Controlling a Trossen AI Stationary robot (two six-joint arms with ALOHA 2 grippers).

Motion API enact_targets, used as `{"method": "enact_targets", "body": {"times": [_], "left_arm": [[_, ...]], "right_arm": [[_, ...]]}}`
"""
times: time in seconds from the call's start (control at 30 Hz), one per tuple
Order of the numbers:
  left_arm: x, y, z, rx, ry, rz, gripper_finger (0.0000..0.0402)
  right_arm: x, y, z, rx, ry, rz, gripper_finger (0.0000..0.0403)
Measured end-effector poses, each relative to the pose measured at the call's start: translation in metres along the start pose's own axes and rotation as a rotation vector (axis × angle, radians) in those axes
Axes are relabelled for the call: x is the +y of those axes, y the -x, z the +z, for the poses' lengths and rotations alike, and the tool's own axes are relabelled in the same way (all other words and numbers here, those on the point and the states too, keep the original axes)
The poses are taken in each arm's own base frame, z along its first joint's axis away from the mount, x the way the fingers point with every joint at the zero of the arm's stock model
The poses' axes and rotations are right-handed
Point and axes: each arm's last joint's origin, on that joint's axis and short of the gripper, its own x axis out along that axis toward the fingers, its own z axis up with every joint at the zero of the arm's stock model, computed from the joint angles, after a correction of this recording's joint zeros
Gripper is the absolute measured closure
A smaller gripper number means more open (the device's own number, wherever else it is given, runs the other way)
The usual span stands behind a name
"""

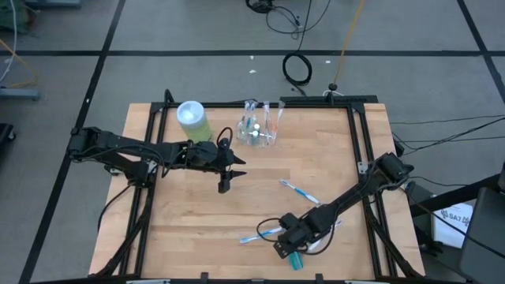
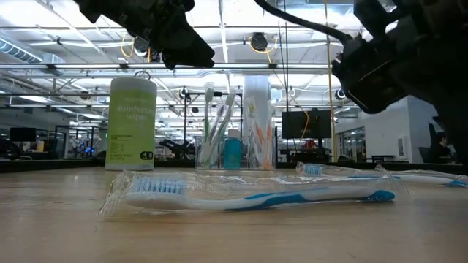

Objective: Pick & Place toothbrushing station
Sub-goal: Put the mouthwash into the transparent organizer

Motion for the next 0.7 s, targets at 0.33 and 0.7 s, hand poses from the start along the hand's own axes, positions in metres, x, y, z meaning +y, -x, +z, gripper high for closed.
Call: {"method": "enact_targets", "body": {"times": [0.33,0.7], "left_arm": [[0.000,0.000,0.000,0.001,0.000,0.001,0.0224],[0.000,0.000,0.000,0.000,0.008,0.000,0.0224]], "right_arm": [[-0.012,-0.011,0.002,0.014,0.082,0.062,0.0295],[-0.008,0.008,0.015,-0.083,0.232,0.112,0.0296]]}}
